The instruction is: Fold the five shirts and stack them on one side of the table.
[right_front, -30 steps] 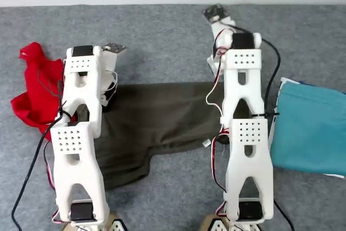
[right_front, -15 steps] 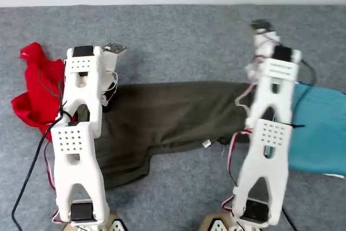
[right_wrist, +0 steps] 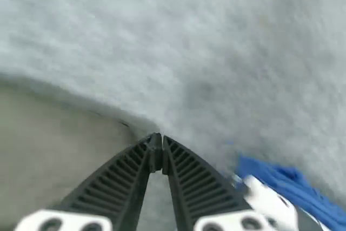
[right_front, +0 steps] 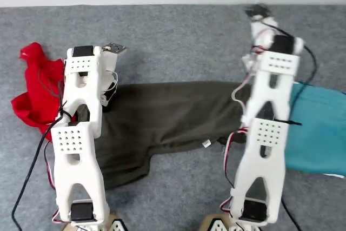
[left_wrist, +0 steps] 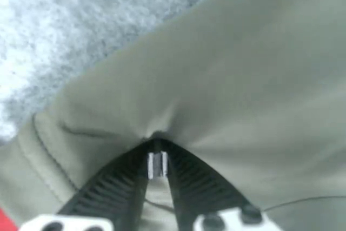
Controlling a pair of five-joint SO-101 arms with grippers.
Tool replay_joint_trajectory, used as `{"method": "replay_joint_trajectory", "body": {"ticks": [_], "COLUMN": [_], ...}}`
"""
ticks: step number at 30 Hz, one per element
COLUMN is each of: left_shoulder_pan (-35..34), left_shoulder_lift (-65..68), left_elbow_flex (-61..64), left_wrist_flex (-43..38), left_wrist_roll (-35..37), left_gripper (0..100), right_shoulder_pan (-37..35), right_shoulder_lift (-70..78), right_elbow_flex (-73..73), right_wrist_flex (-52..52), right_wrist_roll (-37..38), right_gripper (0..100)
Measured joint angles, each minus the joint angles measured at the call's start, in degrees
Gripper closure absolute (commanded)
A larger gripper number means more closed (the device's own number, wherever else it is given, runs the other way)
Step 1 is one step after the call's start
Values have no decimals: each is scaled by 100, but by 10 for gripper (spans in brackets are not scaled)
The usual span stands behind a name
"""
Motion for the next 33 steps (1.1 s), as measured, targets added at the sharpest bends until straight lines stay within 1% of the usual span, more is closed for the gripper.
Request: {"method": "replay_joint_trajectory", "body": {"ticks": [3,7,12,16,19,23,27,31,33], "left_shoulder_pan": [-9,62,97,105,105,70,-378,-1222,-1723], "left_shoulder_lift": [-316,-1125,-2048,-2734,-3305,-4202,-5099,-5767,-5890], "left_elbow_flex": [0,0,0,360,923,1855,2523,2901,3007], "left_wrist_flex": [-44,-62,-53,-44,-44,-44,-44,-44,-35], "left_wrist_roll": [0,-9,9,9,9,9,9,-35,-202], "left_gripper": [995,995,995,994,994,994,994,977,977], "right_shoulder_pan": [-448,-897,-1125,-1134,-1134,-1134,-1160,-1424,-1635], "right_shoulder_lift": [-141,-404,-686,-862,-1187,-1987,-2980,-3727,-4009], "right_elbow_flex": [0,0,0,9,404,1767,3473,4756,5213], "right_wrist_flex": [0,0,9,9,9,9,9,9,9], "right_wrist_roll": [-185,-229,-246,-246,-246,-246,-246,-246,-246], "right_gripper": [990,990,990,990,990,990,987,920,893]}}
